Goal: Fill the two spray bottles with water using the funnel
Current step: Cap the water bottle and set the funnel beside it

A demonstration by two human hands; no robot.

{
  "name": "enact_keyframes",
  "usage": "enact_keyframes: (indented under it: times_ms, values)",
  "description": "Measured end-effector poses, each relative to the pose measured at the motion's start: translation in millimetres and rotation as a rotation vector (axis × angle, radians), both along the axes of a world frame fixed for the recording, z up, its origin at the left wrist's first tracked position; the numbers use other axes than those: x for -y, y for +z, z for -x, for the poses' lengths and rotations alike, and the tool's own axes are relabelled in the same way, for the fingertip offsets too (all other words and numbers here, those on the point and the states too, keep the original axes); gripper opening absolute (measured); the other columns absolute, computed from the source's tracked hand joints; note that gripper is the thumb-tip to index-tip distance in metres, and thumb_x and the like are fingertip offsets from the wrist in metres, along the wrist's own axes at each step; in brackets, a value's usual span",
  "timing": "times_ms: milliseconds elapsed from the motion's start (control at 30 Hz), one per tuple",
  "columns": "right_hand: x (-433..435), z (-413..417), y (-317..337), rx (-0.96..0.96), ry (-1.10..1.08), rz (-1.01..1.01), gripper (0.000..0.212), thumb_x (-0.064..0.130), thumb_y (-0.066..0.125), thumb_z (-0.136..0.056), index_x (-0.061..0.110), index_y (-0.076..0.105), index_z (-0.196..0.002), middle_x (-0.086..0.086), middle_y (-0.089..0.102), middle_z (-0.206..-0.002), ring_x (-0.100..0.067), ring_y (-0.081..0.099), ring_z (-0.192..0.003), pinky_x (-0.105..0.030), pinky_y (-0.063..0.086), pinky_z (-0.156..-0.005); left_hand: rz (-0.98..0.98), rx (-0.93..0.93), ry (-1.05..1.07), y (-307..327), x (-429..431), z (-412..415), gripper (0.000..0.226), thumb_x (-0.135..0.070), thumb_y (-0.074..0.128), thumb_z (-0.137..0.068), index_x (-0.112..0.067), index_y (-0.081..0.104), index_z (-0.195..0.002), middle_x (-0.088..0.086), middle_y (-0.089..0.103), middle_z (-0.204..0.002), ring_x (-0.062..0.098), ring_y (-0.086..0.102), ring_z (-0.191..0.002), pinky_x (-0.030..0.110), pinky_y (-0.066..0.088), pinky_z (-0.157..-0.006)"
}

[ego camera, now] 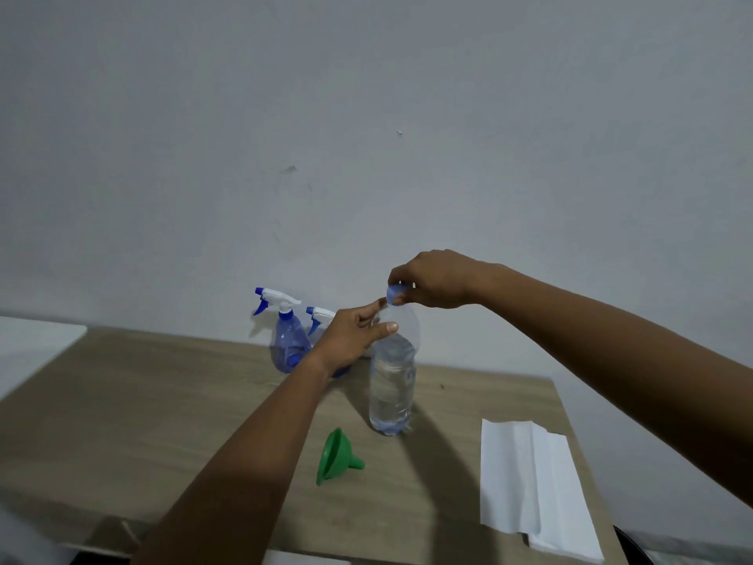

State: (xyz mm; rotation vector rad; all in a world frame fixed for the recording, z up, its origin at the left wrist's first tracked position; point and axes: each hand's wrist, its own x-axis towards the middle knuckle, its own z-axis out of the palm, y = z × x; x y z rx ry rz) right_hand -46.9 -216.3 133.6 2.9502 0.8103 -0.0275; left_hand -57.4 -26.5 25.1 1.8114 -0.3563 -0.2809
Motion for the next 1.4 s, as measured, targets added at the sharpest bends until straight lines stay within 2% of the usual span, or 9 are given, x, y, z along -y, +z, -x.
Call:
enact_keyframes:
  times_ms: [233, 367, 533, 733, 900, 1033, 1233, 1333, 1400]
  values:
    - [-1.1, -0.7, -9.2, 0.111, -0.005, 0.05, 0.039, 0.052, 0.04, -0.106, 0.021, 0.062, -0.107, 0.005, 0.053, -0.077, -0.024, 0.054, -0.077, -0.033, 0.035, -0.068, 0.017, 0.012, 0.014, -1.9, -1.1, 0.0, 0.06, -0.03, 0.076, -0.088, -0.029, 0.053, -0.144, -0.01, 0.057, -0.144, 0.01, 0.049, -0.136, 0.035, 0.039, -0.115]
    - [-2.0, 1.7, -14.1, 0.17, -0.003, 0.106, 0.037, 0.055, 0.034, -0.106, 0.022, 0.048, -0.096, 0.0, 0.056, -0.08, -0.026, 0.053, -0.073, -0.034, 0.036, -0.067, 0.013, 0.014, 0.006, -3.8, -1.4, 0.6, 0.054, -0.029, 0.077, -0.087, -0.034, 0.058, -0.137, -0.017, 0.063, -0.135, 0.004, 0.055, -0.13, 0.034, 0.042, -0.114]
    - [-2.9, 0.1, -20.6, 0.147, -0.041, 0.037, 0.04, 0.06, 0.033, -0.105, 0.024, 0.046, -0.093, 0.006, 0.047, -0.071, -0.024, 0.052, -0.072, -0.033, 0.036, -0.067, 0.047, 0.036, 0.001, -2.7, -1.4, 4.4, 0.054, -0.02, 0.072, -0.092, -0.023, 0.054, -0.142, -0.019, 0.062, -0.129, -0.015, 0.061, -0.106, 0.006, 0.048, -0.086]
    - [0.7, 2.6, -26.1, 0.183, -0.07, 0.008, 0.041, 0.06, 0.032, -0.105, 0.024, 0.046, -0.093, 0.008, 0.045, -0.07, -0.023, 0.052, -0.073, -0.033, 0.036, -0.068, 0.035, 0.061, 0.006, -4.8, 2.3, 5.3, 0.055, -0.021, 0.069, -0.093, -0.02, 0.05, -0.145, -0.02, 0.058, -0.124, -0.023, 0.059, -0.093, 0.0, 0.045, -0.076]
    - [-0.2, 3.2, -28.4, 0.19, -0.079, -0.001, 0.042, 0.062, 0.031, -0.104, 0.024, 0.046, -0.093, 0.006, 0.048, -0.074, -0.023, 0.052, -0.073, -0.033, 0.036, -0.068, 0.017, 0.068, 0.003, -2.1, 1.1, 9.3, 0.057, -0.023, 0.067, -0.095, -0.02, 0.047, -0.147, -0.018, 0.056, -0.128, -0.002, 0.057, -0.117, 0.0, 0.045, -0.076]
    - [-0.1, 5.4, -32.3, 0.186, -0.112, -0.055, 0.046, 0.064, 0.031, -0.103, 0.022, 0.049, -0.095, 0.009, 0.047, -0.07, -0.022, 0.054, -0.07, -0.032, 0.035, -0.064, 0.005, 0.054, 0.0, 0.0, 3.3, 14.1, 0.058, -0.026, 0.063, -0.098, -0.025, 0.041, -0.151, -0.019, 0.05, -0.133, -0.002, 0.047, -0.122, 0.008, 0.042, -0.089]
    - [1.5, 19.4, -55.8, 0.247, -0.265, -0.231, 0.06, 0.076, 0.032, -0.096, 0.029, 0.053, -0.126, 0.002, 0.069, -0.096, -0.023, 0.065, -0.086, -0.033, 0.045, -0.07, 0.058, -0.02, 0.033, -10.7, -3.4, 17.5, 0.08, -0.039, 0.072, -0.09, -0.028, 0.029, -0.157, -0.005, 0.032, -0.162, 0.016, 0.033, -0.148, 0.029, 0.031, -0.116]
    - [-3.4, 40.9, -95.1, 0.15, -0.401, -0.587, 0.068, 0.079, 0.039, -0.092, 0.035, 0.042, -0.144, 0.003, 0.065, -0.126, -0.02, 0.063, -0.11, -0.039, 0.051, -0.084, 0.058, -0.087, 0.106, -32.4, -20.8, 28.1, 0.09, -0.049, 0.078, -0.081, -0.028, 0.032, -0.155, -0.004, 0.034, -0.161, 0.018, 0.036, -0.146, 0.041, 0.033, -0.12]
    - [-11.5, 56.8, -134.2, 0.057, -0.512, -0.868, 0.084, 0.087, 0.044, -0.083, 0.035, 0.036, -0.149, 0.0, 0.057, -0.14, -0.019, 0.058, -0.123, -0.046, 0.053, -0.096, 0.0, -0.118, 0.131, -54.0, -35.4, 36.1, 0.081, -0.043, 0.078, -0.083, -0.022, 0.041, -0.151, 0.001, 0.043, -0.156, 0.017, 0.044, -0.14, 0.038, 0.038, -0.117]
